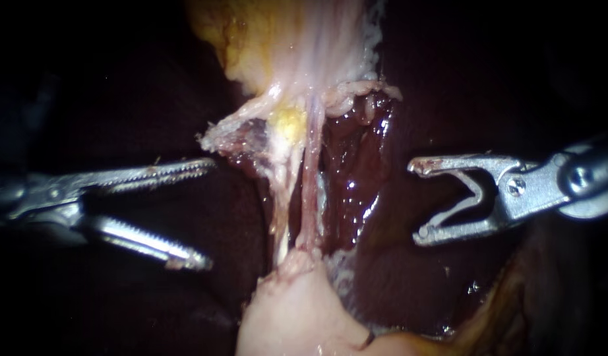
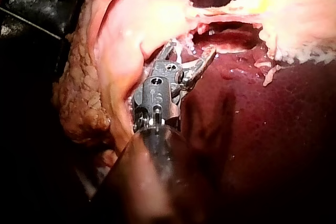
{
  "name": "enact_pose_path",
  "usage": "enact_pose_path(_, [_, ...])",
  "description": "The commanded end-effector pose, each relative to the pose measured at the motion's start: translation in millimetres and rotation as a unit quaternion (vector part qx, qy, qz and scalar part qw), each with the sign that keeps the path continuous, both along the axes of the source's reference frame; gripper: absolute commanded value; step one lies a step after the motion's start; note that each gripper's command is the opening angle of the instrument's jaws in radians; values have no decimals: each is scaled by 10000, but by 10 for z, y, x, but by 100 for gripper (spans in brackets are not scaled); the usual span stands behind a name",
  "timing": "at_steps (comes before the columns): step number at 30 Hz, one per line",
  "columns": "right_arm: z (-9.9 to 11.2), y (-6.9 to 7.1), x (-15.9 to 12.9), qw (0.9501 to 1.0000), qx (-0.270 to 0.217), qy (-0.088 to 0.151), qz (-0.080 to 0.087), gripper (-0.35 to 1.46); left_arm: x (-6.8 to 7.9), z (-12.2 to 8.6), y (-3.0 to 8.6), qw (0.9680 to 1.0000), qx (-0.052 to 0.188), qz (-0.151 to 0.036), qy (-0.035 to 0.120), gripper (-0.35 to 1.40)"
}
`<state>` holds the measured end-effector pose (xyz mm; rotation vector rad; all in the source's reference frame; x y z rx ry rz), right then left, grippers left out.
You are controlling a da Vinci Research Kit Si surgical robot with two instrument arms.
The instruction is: Grabbing gallbladder
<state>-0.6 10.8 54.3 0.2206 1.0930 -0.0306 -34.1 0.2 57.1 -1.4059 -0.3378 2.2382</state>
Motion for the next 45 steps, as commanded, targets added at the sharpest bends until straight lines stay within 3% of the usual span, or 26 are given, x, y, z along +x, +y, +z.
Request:
enact_pose_path(1, [0, 0, 0, 10000, -1, 0, 0, 50, 0, -2, 1, 10000, 8, 2, -1, 74])
enact_pose_path(6, [0, 0, 0, 10000, 0, 0, -1, 50, 9, -21, 16, 10000, 87, -30, -5, 69])
enact_pose_path(12, [0, 0, -1, 10000, 0, 0, 0, 50, 22, -55, 59, 9996, 160, -233, 92, 64])
enact_pose_path(18, [1, 1, 0, 10000, 0, -2, 3, 50, 13, -50, 82, 9991, 175, -340, 156, 59])
enact_pose_path(22, [1, 1, 0, 10000, 0, -2, 3, 50, -6, -29, 89, 9989, 134, -400, 202, 51])
enact_pose_path(27, [1, 0, -1, 10000, -1, 0, 0, 50, -24, 2, 85, 9989, 135, -406, 173, 36])
enact_pose_path(32, [1, 0, -1, 10000, 0, 0, -1, 50, -21, 19, 84, 9993, 145, -292, 187, 25])
enact_pose_path(34, [1, 0, -1, 10000, 7, 8, -12, 50, -16, 18, 85, 9993, 185, -273, 197, 9])
enact_pose_path(36, [1, 0, -1, 10000, 7, 8, -12, 50, -11, 13, 87, 9990, 285, -287, 206, -27])
enact_pose_path(37, [1, 0, -2, 10000, 7, 8, -12, 50, -8, 9, 88, 9987, 362, -286, 233, -35])
enact_pose_path(41, [0, 0, -2, 10000, 7, 9, -13, 50, -1, -7, 95, 9975, 484, -402, 334, -35])
enact_pose_path(45, [0, 0, -2, 10000, 8, 10, -14, 50, 7, -24, 103, 9970, 569, -397, 344, -35])
